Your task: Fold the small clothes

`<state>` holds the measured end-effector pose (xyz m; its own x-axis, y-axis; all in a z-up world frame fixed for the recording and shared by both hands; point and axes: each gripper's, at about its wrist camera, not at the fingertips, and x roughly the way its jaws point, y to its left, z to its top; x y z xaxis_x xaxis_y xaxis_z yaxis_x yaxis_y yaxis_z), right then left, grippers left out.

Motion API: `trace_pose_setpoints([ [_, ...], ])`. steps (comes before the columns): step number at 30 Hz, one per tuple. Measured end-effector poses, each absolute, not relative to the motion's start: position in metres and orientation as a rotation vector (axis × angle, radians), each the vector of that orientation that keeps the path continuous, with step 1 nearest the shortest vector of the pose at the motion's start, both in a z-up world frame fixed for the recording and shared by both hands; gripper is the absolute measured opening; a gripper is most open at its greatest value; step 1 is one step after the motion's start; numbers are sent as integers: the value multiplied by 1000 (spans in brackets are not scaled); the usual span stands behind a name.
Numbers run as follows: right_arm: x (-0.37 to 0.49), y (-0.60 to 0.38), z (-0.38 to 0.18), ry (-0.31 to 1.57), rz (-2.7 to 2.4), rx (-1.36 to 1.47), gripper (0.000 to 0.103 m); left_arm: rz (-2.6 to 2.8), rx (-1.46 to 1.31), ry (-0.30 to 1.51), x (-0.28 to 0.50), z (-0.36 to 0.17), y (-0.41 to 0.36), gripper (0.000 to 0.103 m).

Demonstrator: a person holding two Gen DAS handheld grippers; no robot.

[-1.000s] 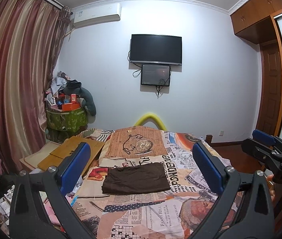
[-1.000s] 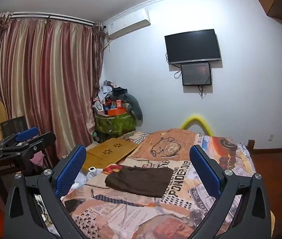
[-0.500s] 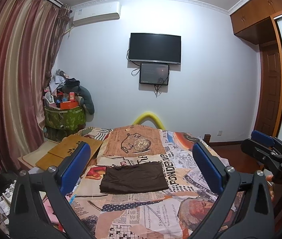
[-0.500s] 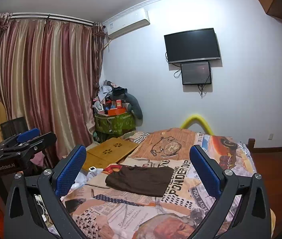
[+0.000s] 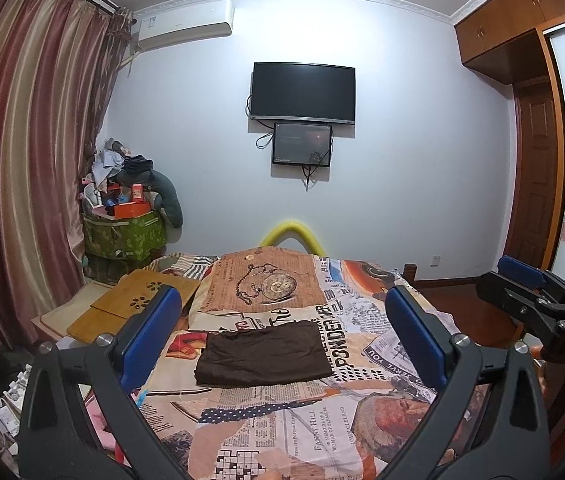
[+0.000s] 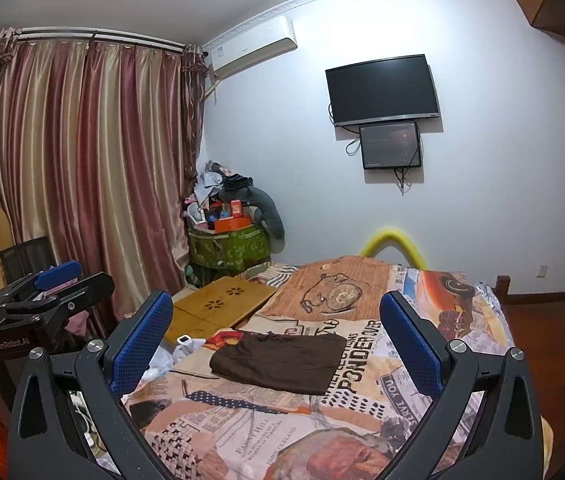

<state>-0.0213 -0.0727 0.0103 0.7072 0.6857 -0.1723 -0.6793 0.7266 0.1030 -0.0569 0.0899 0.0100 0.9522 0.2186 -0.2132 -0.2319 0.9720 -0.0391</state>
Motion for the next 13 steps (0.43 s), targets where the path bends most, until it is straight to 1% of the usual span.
trace_pose_setpoints([
  [13,-22,-70,9,218,762,29,103,224,-69,213,-55,11,86,103],
])
